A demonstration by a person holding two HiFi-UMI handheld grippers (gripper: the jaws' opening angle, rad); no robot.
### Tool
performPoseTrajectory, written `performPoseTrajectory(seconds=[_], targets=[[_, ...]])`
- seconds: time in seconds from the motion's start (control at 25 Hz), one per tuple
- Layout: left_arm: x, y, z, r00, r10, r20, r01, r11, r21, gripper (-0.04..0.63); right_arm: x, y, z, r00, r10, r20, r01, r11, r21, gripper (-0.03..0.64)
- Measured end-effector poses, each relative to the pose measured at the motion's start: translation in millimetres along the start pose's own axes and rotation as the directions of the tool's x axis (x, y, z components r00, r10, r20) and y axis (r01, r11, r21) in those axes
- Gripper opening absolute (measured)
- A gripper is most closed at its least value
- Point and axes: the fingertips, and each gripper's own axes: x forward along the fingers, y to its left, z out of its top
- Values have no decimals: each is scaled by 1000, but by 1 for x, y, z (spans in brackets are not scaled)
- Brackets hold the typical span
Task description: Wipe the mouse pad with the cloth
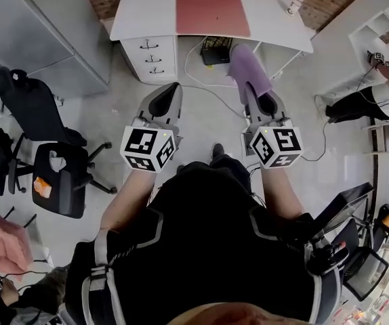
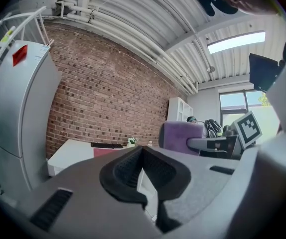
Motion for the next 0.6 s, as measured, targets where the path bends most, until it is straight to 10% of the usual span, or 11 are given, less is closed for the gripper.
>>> performPoseTrajectory(seconds=[0.6], targets=[[86, 41, 10, 995, 95, -19, -95, 995, 11, 3, 95, -58, 16, 996, 76, 36, -77, 997, 25, 59]])
